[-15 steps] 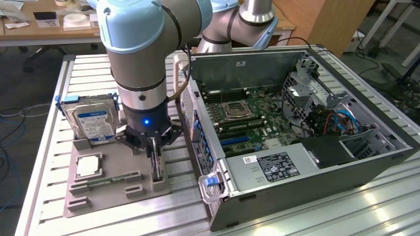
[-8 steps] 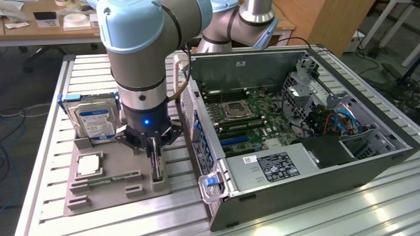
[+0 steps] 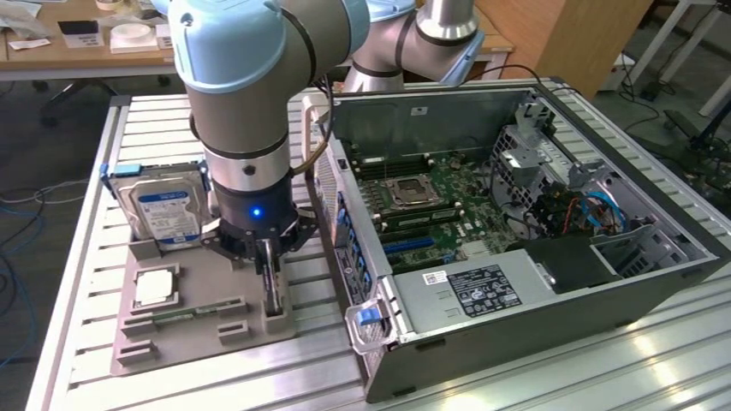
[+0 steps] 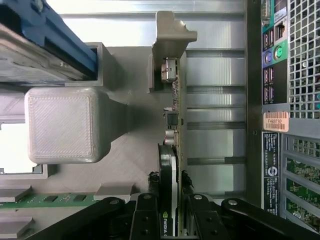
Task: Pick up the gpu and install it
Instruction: 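Pick up the gpu and move the gpu toward the slot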
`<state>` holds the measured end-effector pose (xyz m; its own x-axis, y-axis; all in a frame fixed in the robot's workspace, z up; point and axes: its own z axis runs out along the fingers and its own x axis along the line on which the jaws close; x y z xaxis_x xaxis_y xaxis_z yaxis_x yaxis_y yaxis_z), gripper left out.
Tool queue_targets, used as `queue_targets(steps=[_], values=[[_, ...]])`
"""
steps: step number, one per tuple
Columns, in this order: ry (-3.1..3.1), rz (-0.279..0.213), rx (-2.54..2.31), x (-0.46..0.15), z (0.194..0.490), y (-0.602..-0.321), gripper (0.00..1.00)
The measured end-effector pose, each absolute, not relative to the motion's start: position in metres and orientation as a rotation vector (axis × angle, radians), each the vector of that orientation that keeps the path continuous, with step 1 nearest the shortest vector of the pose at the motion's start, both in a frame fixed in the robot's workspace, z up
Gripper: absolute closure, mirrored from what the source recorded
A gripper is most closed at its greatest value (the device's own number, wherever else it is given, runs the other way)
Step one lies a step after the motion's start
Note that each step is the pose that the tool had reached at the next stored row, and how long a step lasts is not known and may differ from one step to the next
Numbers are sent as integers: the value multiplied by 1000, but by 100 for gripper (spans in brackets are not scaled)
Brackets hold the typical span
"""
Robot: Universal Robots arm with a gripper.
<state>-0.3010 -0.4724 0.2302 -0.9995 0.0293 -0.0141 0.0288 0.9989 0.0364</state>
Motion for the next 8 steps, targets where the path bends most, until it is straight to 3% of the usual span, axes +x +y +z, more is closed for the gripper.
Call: queue_targets(steps=[8], values=[[3126, 57, 45, -301, 230, -472, 73]])
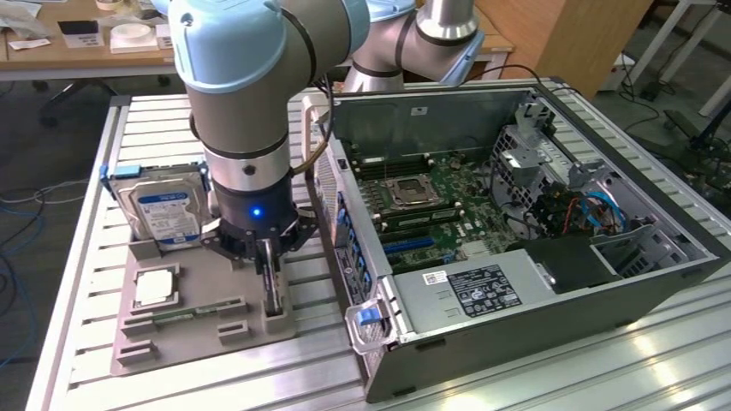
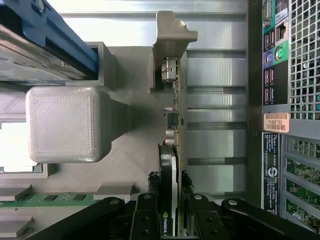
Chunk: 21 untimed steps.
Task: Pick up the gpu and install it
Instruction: 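Pick up the gpu and move the gpu toward the slot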
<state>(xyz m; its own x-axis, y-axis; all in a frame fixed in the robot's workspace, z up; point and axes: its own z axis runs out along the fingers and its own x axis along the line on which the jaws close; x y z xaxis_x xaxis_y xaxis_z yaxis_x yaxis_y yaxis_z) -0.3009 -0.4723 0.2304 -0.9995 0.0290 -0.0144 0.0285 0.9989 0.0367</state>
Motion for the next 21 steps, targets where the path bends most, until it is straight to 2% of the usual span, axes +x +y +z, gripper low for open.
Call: queue_targets(steps=[21], values=[[3126, 57, 44, -301, 266, -472, 73]])
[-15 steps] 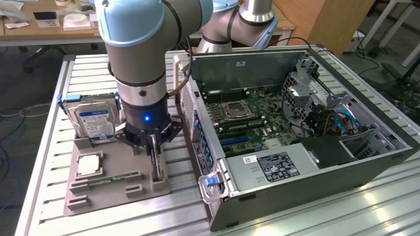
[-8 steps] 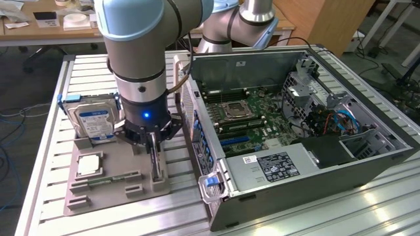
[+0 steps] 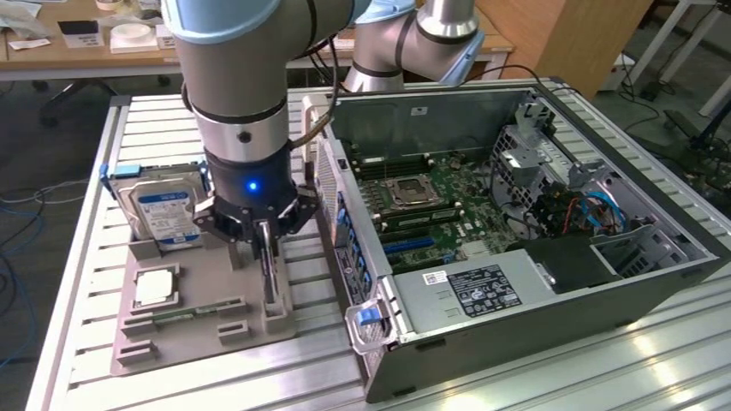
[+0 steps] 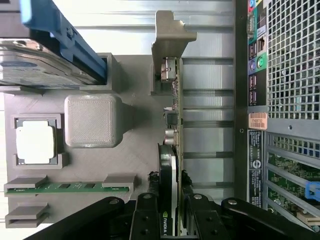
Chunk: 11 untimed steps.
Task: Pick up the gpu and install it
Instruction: 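Pick up the gpu and move the gpu toward the slot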
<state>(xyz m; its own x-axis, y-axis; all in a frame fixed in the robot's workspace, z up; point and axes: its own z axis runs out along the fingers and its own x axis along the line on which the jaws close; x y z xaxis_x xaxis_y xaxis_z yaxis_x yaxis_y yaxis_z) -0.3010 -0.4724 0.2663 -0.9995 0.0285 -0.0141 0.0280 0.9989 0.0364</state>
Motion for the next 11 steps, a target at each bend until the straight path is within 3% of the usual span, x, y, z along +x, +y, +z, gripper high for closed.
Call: queue_targets(steps=[11], values=[[3126, 57, 44, -301, 302, -472, 73]])
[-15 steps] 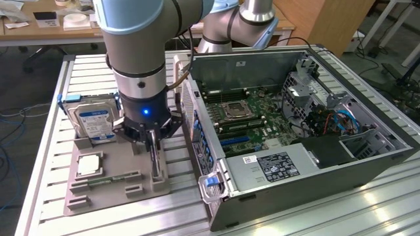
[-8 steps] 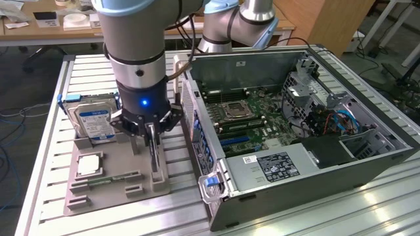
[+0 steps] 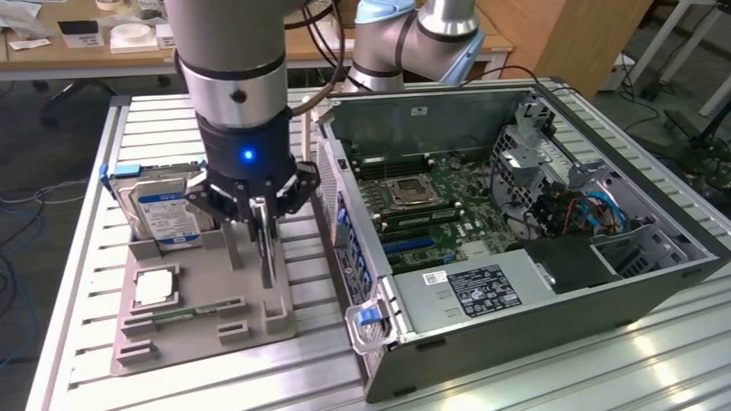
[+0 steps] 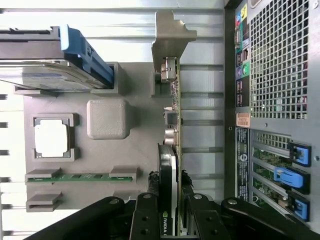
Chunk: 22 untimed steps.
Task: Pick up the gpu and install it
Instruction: 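Pick up the gpu and move the gpu toward the slot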
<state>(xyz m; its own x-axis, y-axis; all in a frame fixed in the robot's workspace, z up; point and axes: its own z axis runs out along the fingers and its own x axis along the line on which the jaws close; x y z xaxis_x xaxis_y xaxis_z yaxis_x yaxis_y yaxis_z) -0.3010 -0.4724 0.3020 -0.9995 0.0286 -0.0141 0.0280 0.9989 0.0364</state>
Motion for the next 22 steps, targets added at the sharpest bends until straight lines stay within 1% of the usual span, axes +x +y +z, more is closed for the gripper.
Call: queue_targets(steps=[10, 22], values=[[3126, 57, 44, -301, 334, -472, 73], [3126, 57, 44, -301, 380, -472, 73]])
